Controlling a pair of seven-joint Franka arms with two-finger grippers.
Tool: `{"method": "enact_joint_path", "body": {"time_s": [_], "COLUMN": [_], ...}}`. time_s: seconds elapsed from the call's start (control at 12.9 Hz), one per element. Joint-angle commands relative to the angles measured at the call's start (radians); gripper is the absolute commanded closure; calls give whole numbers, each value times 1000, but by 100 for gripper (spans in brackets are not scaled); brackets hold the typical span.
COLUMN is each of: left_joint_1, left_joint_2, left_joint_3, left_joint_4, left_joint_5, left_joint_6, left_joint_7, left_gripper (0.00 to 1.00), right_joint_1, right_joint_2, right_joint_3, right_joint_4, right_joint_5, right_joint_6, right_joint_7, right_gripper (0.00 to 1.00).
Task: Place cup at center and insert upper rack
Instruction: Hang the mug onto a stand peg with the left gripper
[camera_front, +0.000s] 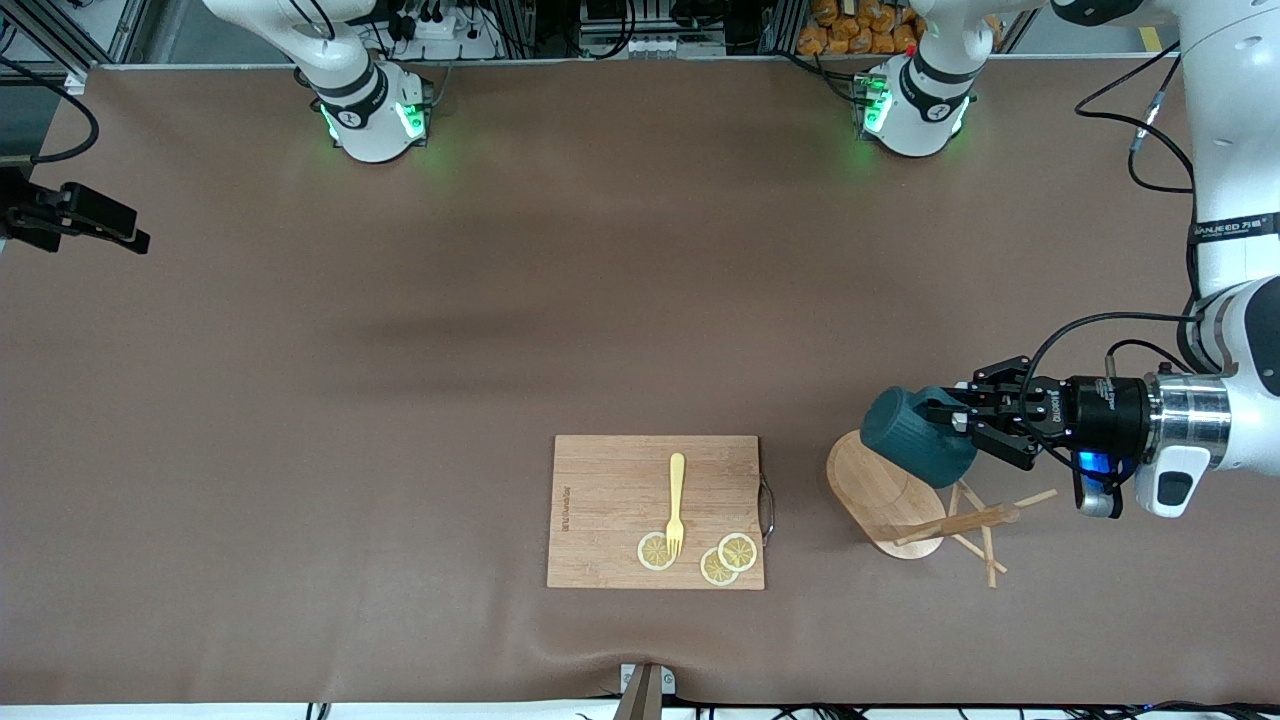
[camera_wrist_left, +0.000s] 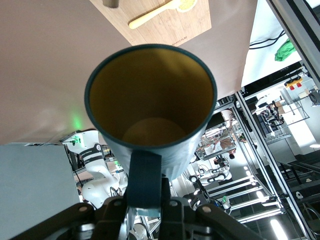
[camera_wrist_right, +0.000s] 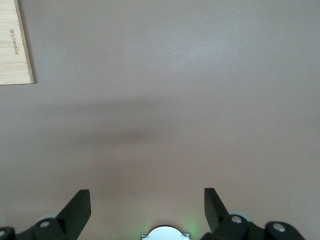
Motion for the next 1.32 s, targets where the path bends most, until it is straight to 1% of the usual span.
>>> {"method": "enact_joint_path", "body": {"time_s": [0.0, 0.39, 0.85, 1.24], "left_joint_1": [9, 27, 43, 44], "left_joint_2": [16, 36, 57, 79], "left_joint_3": [-2, -2, -2, 0], "left_joint_4": [5, 5, 4, 4], "left_joint_5": [-20, -77, -83, -85], "left_joint_6": [-16, -31, -60, -60], "left_joint_7": [8, 12, 22, 61], "left_gripper": [100, 100, 100, 100], "right_joint_1": [-5, -9, -10, -10], "right_joint_2": [3, 3, 5, 11], "right_joint_3": [1, 1, 1, 1], "right_joint_4": [2, 5, 6, 6], "right_joint_5": [5, 13, 13, 10], "right_joint_6": [3, 3, 6, 17], "right_joint_7": [11, 11, 8, 5], "right_gripper": [0, 0, 0, 0]}}
